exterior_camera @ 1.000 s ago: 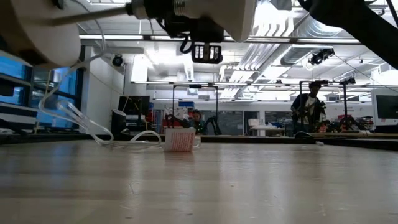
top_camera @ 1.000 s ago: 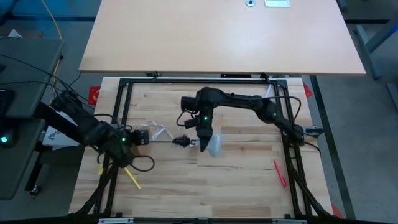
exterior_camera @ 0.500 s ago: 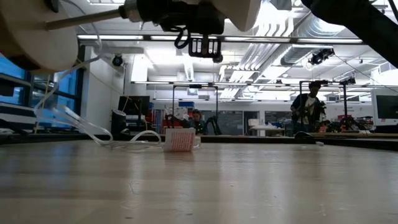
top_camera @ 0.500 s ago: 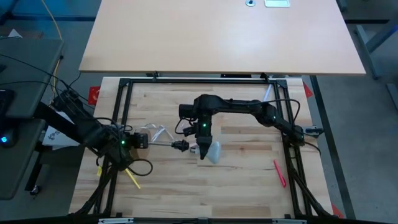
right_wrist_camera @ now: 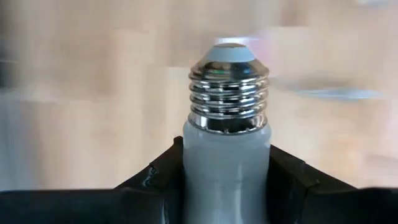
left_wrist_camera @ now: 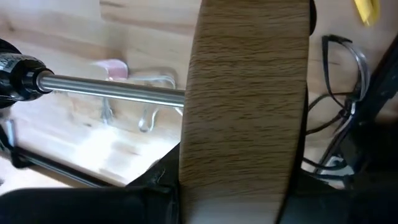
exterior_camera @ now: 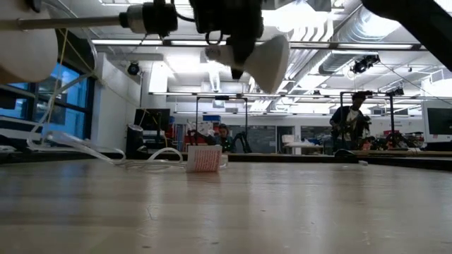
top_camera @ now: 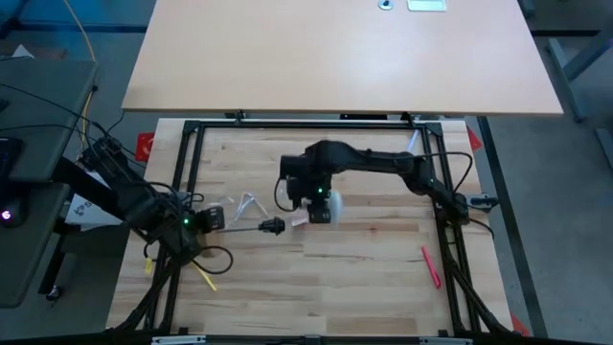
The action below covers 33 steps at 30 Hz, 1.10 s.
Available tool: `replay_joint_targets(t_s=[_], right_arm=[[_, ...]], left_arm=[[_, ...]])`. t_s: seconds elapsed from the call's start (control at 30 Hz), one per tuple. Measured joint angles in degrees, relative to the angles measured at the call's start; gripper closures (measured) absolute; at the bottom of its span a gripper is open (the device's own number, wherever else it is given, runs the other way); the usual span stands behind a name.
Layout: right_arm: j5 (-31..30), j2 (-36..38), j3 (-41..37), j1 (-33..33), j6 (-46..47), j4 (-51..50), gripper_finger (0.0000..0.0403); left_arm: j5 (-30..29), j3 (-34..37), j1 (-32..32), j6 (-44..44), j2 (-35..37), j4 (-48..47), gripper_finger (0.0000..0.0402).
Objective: Screw lightbulb
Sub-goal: Insert the light bulb into the lamp holder
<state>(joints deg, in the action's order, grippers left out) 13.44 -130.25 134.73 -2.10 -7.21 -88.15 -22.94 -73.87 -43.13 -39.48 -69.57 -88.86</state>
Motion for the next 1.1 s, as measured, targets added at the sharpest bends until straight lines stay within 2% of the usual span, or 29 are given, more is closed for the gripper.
replay_joint_targets(t_s=[0.1, 0.37, 0.53, 0.77, 0.93, 1.1], right_arm=[[-14.9, 0.3, -0.1, 3.2, -0.6, 2.0, 0.0248], [-42.4, 0.5, 0.1, 9.2, 2.1, 9.2, 0.0248], [-44.0, 0.5, 0.2, 9.7, 8.7, 8.5, 0.0248], [-45.0, 0.5, 0.2, 8.8, 7.2, 4.4, 0.0248], [-44.9, 0.4, -1.0, 7.3, 3.8, 5.6, 0.0248], [-47.2, 0.5, -1.0, 6.5, 1.7, 7.3, 0.0248]], left_arm=[[0.7, 0.0, 0.0, 2.6, 0.2, -0.9, 0.0294], [7.4, 0.0, 4.2, 7.5, 1.0, -0.9, 0.0294], [7.4, 0.0, 7.9, 6.5, 1.0, -0.9, 0.0294], [7.3, 0.0, 12.2, -0.5, 3.7, -0.8, 0.0294], [7.6, 0.0, 15.9, -1.2, 7.3, 1.5, 0.0294], [14.2, 0.0, 19.9, -1.1, 8.7, 5.1, 0.0294]])
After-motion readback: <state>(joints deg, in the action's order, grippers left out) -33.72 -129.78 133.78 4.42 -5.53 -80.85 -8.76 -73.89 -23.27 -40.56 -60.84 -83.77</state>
